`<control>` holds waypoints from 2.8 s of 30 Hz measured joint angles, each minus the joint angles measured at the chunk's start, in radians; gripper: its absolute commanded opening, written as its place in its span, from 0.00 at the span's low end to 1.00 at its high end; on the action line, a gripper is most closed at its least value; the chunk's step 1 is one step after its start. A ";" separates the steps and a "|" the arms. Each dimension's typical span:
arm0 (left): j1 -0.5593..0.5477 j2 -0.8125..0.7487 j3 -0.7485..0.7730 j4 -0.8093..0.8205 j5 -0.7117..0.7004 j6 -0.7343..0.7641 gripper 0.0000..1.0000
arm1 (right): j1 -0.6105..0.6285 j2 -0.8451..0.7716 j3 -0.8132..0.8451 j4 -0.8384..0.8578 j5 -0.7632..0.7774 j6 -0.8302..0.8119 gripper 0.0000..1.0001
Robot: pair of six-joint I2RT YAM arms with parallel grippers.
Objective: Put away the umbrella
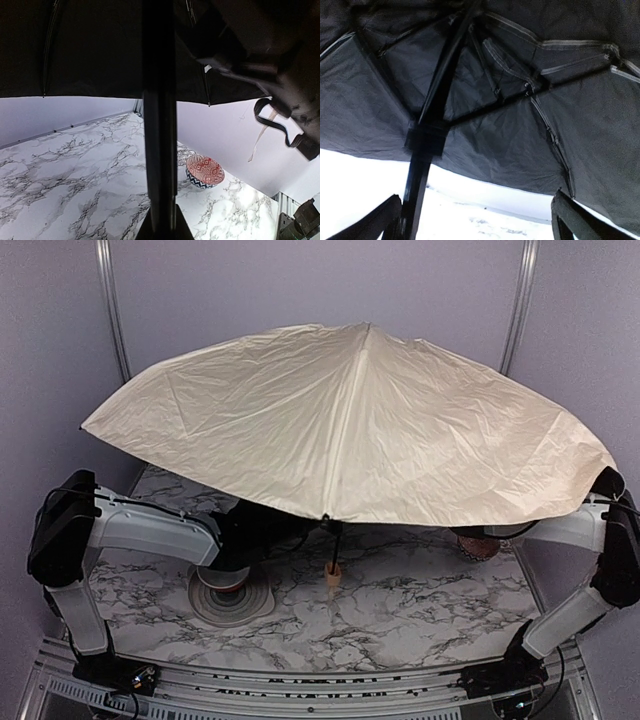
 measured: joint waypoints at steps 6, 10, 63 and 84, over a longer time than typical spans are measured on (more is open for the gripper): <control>-0.010 0.000 0.000 0.011 -0.039 0.000 0.00 | 0.000 -0.006 -0.063 0.073 -0.077 -0.027 0.79; -0.013 0.000 0.000 0.036 -0.106 0.018 0.00 | 0.002 -0.006 -0.058 0.068 -0.006 -0.057 0.79; 0.001 0.197 0.079 0.094 -0.426 0.090 0.00 | -0.058 0.198 0.244 -0.151 0.075 0.023 0.62; 0.000 0.206 0.090 0.091 -0.420 0.098 0.00 | -0.073 0.286 0.350 -0.262 0.076 0.082 0.56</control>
